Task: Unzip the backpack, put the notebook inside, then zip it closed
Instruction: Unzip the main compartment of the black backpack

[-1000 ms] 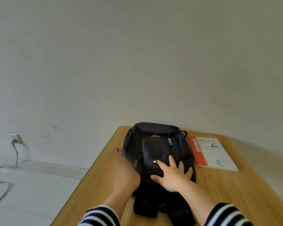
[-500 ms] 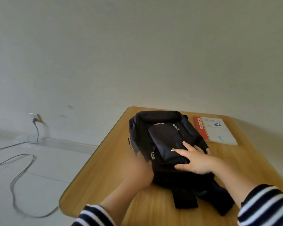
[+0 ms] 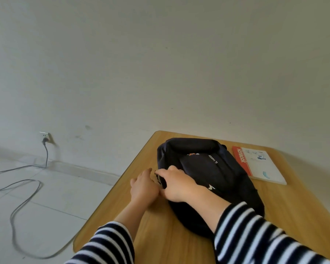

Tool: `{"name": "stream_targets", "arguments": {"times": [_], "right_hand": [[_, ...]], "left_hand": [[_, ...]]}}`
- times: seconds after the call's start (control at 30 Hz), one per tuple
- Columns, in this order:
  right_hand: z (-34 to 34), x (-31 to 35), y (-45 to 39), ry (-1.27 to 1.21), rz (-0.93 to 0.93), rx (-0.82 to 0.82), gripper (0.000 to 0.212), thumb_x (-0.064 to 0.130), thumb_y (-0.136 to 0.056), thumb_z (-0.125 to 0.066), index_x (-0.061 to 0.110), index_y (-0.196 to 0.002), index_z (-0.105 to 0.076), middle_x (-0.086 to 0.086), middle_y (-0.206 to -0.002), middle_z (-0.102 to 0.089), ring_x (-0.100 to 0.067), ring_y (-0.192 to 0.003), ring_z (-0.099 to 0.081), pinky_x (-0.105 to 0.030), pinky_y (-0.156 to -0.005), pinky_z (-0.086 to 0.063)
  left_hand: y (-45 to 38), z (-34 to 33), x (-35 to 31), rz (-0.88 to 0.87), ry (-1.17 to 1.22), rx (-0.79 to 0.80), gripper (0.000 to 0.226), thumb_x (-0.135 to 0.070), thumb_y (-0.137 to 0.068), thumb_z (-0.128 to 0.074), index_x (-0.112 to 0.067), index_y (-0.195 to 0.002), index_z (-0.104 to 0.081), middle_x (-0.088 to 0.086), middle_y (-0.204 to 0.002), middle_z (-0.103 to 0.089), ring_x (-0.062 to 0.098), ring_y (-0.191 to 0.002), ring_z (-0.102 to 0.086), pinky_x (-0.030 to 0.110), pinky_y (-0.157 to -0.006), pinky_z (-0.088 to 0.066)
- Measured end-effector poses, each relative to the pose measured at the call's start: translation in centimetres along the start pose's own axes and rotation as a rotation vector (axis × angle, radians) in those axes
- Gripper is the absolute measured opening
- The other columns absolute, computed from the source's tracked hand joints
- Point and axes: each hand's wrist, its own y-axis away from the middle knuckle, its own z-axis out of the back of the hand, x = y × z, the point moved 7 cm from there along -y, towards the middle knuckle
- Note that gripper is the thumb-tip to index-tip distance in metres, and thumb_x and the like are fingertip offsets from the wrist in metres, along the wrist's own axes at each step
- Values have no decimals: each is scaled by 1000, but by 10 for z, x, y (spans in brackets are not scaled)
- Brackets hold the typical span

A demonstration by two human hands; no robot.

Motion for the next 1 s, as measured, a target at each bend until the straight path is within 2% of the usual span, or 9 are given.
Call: {"name": "stream_targets", "arguments": {"times": [0.07,0.2,0.33,0.4,0.53,0.67,0.87,1.0], "right_hand": [[-7,-5,-13,-26,-41,-22,58,19,-90,-49,32,-143,-29,-9,-138,-36,-33,-125,-39,-45,-96,-46],[-12,-16,-22,-201,-69,-58,53,14,-91,-49,30,-140,-36,-8,-135,-41,-30,-120,-47,-41,-97,-47],[-9,-32,-21,-426,-84,-114,38,11,-91,-52,24,-126,-49,-4,-126,-52,-22,-111,-54,-31,-90,-48],[-10,-41,-20,-535,-115,-148,28,13,-91,-54,22,-118,-54,-2,-116,-55,-19,-106,-55,-27,-85,-46],[-11,-52,-18,-662,-156,-219,15,10,-93,-51,21,-100,-58,3,-84,-52,-10,-73,-52,-22,-68,-45],[-10,-54,-16,-720,-160,-237,16,7,-94,-48,17,-101,-58,0,-78,-55,-9,-68,-53,-19,-63,-45],[-12,-55,-18,-739,-177,-237,16,5,-92,-49,18,-98,-58,2,-74,-52,-9,-67,-51,-18,-64,-43],[-12,-56,-21,-730,-187,-231,17,5,-92,-48,17,-99,-58,2,-75,-52,-8,-70,-52,-17,-61,-41]], "left_hand": [[-3,-4,0,-52,-40,24,58,-9,-92,-39,-29,-146,-30,1,-151,-39,29,-141,-22,44,-112,-26],[-5,-10,2,-149,-114,27,58,-10,-93,-36,-36,-145,-30,-5,-152,-38,24,-138,-28,44,-113,-28],[-1,-15,1,-242,-266,-8,53,-16,-95,-34,-38,-144,-32,-10,-157,-27,25,-140,-25,42,-114,-24],[0,-17,-2,-282,-308,-22,48,-22,-98,-33,-39,-142,-35,-12,-157,-24,25,-141,-24,41,-113,-25],[0,-19,-2,-308,-313,-42,37,-32,-100,-32,-35,-133,-48,-13,-155,-28,22,-139,-26,39,-112,-26],[0,-21,-3,-327,-333,-60,31,-38,-99,-36,-26,-116,-58,-6,-141,-42,20,-128,-35,33,-106,-31],[6,-20,-4,-371,-360,-81,27,-39,-100,-31,-26,-101,-54,-7,-111,-58,17,-108,-44,28,-92,-36],[10,-20,-6,-394,-357,-70,25,-35,-100,-28,-26,-94,-50,-8,-96,-62,15,-95,-46,27,-85,-35]]}}
